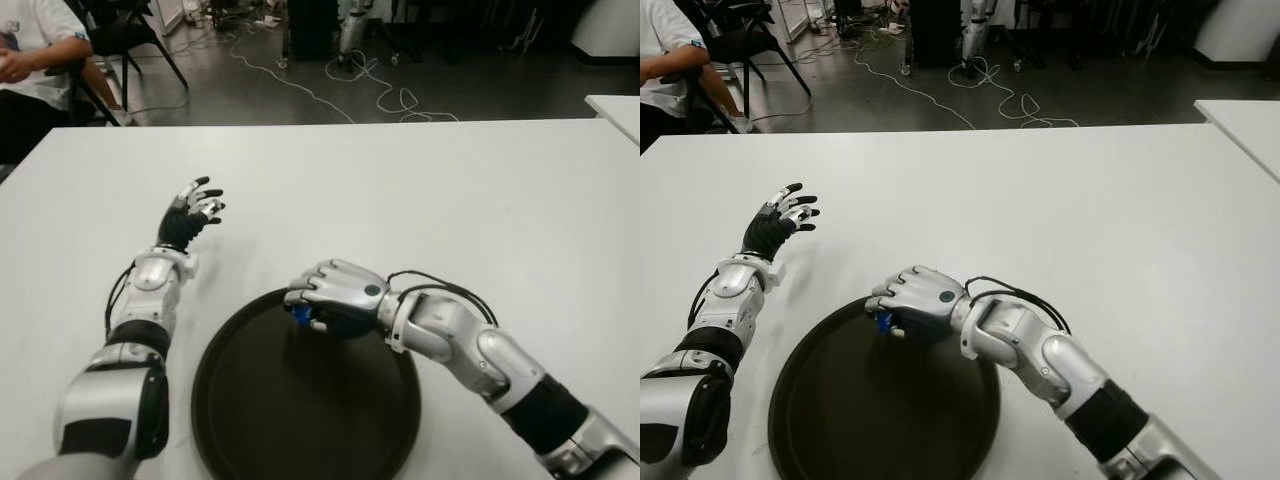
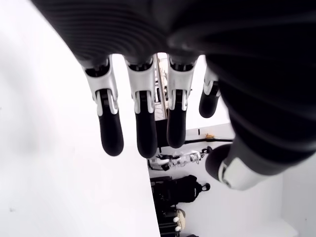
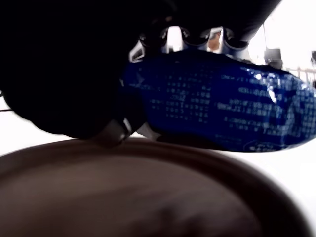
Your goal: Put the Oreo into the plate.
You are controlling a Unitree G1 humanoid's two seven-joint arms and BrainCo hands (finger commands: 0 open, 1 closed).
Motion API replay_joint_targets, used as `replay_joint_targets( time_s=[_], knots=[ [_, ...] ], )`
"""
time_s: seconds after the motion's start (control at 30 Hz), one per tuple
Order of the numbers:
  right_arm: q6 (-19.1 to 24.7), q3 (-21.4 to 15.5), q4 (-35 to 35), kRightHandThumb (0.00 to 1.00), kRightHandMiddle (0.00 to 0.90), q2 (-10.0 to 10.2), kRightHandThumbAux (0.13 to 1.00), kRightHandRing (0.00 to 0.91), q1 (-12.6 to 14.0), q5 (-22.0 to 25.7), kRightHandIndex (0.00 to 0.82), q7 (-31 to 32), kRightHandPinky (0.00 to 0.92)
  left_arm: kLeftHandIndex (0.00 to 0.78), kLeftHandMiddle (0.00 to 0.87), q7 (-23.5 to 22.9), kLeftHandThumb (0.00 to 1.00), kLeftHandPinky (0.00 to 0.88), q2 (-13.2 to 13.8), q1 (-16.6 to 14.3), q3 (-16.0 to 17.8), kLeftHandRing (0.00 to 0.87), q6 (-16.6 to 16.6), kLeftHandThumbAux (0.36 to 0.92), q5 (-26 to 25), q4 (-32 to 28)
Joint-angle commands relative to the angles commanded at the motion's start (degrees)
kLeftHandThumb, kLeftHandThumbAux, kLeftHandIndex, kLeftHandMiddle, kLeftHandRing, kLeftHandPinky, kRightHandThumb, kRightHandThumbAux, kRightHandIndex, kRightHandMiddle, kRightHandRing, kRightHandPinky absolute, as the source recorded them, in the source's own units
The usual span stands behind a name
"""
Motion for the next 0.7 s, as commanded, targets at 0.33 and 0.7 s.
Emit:
replay_joint_targets(
  time_s=[0.33, 0.7],
  knots=[
    [-5.93, -2.65, 6.09, 0.631, 0.207, 1.29, 0.745, 0.234, 4.25, 11.18, 0.329, -4.01, 0.245, 0.114, 0.229, 0.44, 0.236, 0.316, -0.1, 0.0, -0.33, 0.253, -0.09, 0.659, 0.39, -0.1],
    [-8.81, 0.39, 19.67, 0.011, 0.003, 4.5, 0.731, 0.004, -0.36, 7.54, 0.005, -8.71, 0.011, 0.122, 0.232, 0.79, 0.236, 0.309, -0.22, -0.29, -0.37, 0.251, 0.49, 0.664, 0.17, 0.11]
  ],
)
